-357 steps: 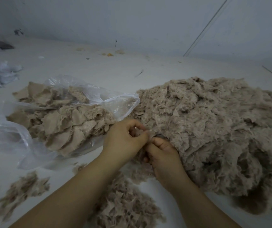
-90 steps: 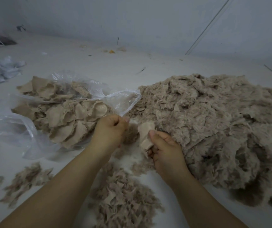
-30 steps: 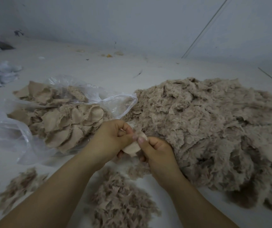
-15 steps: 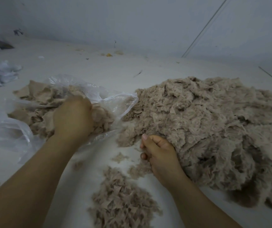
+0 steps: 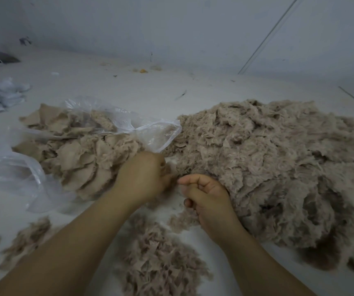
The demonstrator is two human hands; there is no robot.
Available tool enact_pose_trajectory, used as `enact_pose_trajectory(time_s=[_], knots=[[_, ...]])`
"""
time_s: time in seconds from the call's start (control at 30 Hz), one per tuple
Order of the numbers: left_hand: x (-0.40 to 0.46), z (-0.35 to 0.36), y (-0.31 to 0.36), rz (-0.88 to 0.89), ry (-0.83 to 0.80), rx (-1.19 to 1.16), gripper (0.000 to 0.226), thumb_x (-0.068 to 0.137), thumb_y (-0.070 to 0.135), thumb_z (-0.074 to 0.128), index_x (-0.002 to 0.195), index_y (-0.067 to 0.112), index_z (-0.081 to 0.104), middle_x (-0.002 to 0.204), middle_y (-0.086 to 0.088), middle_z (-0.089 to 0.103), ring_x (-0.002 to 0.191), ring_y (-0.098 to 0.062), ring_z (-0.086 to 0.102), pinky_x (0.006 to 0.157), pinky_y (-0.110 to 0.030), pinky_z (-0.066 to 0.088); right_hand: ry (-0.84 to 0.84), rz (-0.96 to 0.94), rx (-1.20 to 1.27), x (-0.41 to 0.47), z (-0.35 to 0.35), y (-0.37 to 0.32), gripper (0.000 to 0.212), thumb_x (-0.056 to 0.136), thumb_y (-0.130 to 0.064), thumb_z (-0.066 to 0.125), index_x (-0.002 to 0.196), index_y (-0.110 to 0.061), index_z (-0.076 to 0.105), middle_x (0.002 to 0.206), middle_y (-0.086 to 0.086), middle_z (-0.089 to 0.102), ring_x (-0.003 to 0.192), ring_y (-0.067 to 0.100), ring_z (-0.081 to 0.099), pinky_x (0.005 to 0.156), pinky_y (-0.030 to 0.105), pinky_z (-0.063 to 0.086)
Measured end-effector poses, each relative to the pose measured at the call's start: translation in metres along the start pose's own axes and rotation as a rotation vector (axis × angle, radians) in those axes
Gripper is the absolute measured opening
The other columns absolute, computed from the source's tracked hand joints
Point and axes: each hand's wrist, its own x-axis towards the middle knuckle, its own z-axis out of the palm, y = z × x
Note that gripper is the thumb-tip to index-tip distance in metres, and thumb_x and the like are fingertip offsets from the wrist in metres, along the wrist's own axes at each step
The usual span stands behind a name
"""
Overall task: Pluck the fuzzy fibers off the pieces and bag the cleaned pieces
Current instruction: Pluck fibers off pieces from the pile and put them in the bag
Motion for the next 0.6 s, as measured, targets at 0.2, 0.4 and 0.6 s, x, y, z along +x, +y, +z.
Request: enact_pose_trajectory(time_s=[0.2,0.4,0.6], knots=[[0.004,0.019,0.007,-0.044,-0.111,-0.223,0.027,0.085,0.004,0.057,0.069,0.019,0.041,0.079,-0.004,0.050,0.075,-0.026,0.054,0.058,-0.033,0.041,-0.007,-0.005,-0.003,0.001,0.000,0.002,0.022,0.081,-0.029,0.065,0.099,-0.031,0.077,0.076,-0.006,0.062,0.064,0.006,0.054,0.062,0.020,0.049],[-0.008,-0.006,0.020,-0.046,-0.146,-0.873,0.021,0.086,-0.006,0.064,0.079,0.013,0.061,0.071,-0.005,0.065,0.062,-0.021,0.065,0.056,-0.035,0.057,-0.025,-0.025,0.063,0.004,0.003,0.003,0.035,0.084,-0.026,0.068,0.116,-0.039,0.070,0.081,0.008,0.060,0.072,0.014,0.058,0.061,0.023,0.049],[-0.012,0.006,0.022,-0.200,-0.079,-1.129,0.015,0.092,0.003,0.062,0.083,-0.009,0.065,0.064,-0.017,0.065,0.055,-0.023,0.060,0.053,-0.032,0.051,0.019,0.000,0.031,0.002,0.004,0.000,0.022,0.094,-0.029,0.066,0.114,-0.022,0.071,0.101,0.005,0.075,0.085,0.014,0.067,0.064,0.022,0.050]])
